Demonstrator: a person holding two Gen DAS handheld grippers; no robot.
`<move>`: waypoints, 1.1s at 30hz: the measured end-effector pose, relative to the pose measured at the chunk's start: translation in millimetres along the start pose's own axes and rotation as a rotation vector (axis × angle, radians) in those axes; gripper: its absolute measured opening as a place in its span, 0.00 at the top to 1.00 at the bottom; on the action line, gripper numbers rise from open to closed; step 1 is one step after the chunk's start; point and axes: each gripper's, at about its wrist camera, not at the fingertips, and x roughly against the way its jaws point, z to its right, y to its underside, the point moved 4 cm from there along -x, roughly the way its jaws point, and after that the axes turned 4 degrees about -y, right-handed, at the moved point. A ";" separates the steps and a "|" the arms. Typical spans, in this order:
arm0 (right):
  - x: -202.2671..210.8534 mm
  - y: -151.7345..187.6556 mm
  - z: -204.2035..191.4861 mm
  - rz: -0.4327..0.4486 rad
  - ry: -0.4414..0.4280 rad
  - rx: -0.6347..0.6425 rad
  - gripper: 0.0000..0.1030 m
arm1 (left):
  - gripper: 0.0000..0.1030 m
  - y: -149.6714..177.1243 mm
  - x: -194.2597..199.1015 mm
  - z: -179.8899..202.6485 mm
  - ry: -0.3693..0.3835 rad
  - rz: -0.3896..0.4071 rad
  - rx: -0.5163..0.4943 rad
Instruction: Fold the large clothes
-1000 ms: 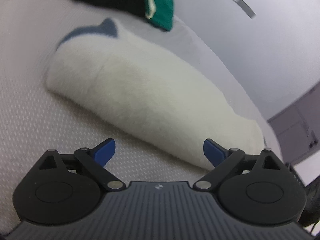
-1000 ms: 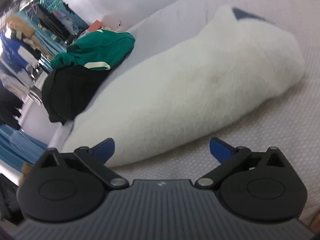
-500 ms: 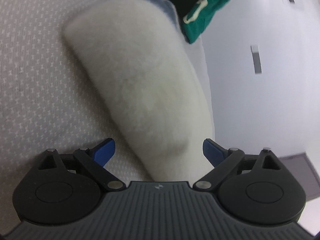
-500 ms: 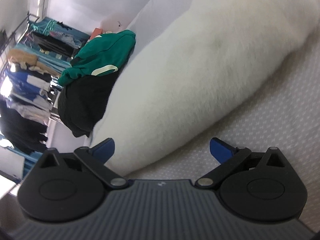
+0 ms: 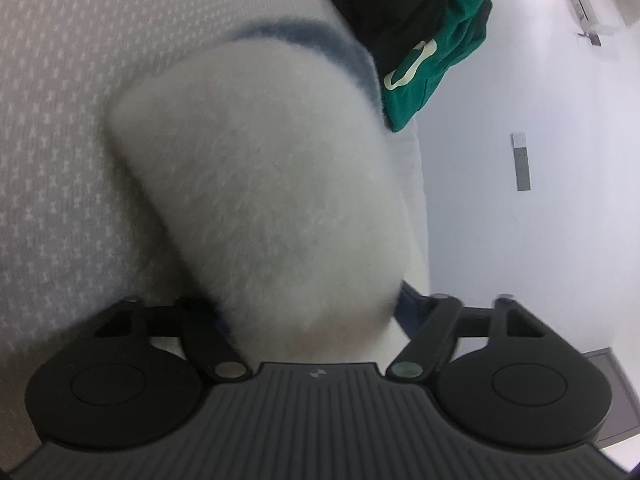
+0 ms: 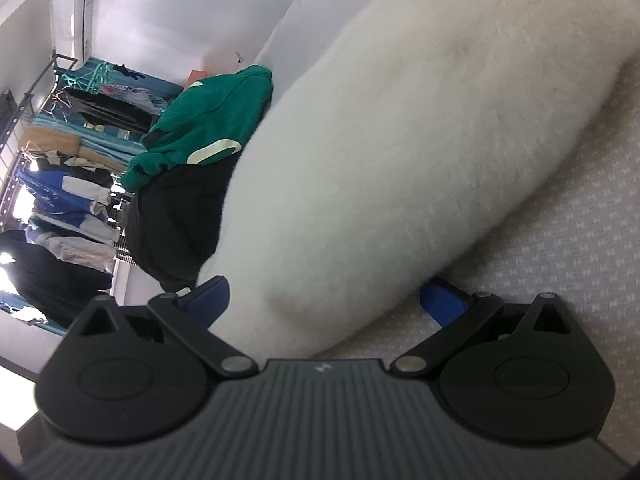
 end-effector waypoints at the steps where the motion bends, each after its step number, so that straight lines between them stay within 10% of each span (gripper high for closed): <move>1: -0.4 -1.6 0.9 0.008 0.001 0.000 0.00 | 0.34 -0.4 -0.3 -0.7 -0.007 0.003 -0.006; 16: 48.2 -54.8 39.2 0.329 0.106 -0.127 0.04 | 0.43 -4.1 1.7 13.7 -0.048 0.038 -0.111; 23: 37.0 -61.6 42.1 0.309 0.110 -0.086 0.01 | 0.43 -2.7 2.4 16.1 -0.055 0.041 -0.142; 33: 55.4 -50.7 29.5 0.343 0.123 0.002 0.50 | 0.49 10.8 25.9 29.6 -0.075 0.107 -0.231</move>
